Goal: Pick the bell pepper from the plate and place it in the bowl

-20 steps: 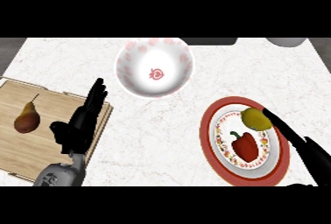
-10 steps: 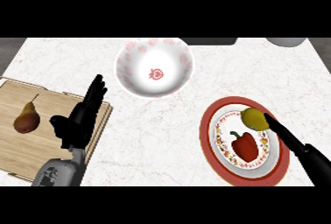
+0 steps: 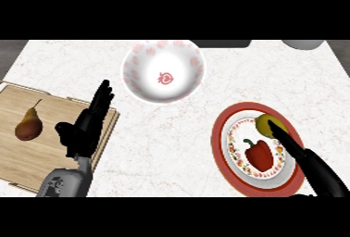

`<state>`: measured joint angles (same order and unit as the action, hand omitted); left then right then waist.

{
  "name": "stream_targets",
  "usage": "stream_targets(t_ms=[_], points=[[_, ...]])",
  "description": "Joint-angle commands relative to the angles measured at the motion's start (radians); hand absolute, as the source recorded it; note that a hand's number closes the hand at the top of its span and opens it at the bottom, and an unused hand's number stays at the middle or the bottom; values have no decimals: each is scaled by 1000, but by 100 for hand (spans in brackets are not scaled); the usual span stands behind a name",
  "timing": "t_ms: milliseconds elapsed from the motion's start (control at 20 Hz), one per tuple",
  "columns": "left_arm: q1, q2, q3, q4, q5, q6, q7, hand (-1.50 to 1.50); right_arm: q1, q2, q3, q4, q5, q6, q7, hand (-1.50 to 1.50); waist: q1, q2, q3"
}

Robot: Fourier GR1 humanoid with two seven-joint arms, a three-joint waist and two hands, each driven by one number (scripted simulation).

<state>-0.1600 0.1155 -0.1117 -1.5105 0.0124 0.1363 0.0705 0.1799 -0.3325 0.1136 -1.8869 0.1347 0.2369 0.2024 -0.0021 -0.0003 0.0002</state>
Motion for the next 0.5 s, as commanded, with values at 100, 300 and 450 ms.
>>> stream_targets(t_ms=[100, 300, 450], points=[[95, -28, -34, -78, -41, -5, -21, 0, -41, 47, -32, 129, 39, 12, -81, -150, 4, -1, 0], [33, 3, 46, -6, -2, -57, -25, 0, -34, 80, 0, 187, 163, -39, -130, -150, 1, 0, 0], [-7, -42, -5, -46, -52, 8, 57, 0, -40, 78, 18, 230, 263, -102, -129, -150, 2, 0, 0]])
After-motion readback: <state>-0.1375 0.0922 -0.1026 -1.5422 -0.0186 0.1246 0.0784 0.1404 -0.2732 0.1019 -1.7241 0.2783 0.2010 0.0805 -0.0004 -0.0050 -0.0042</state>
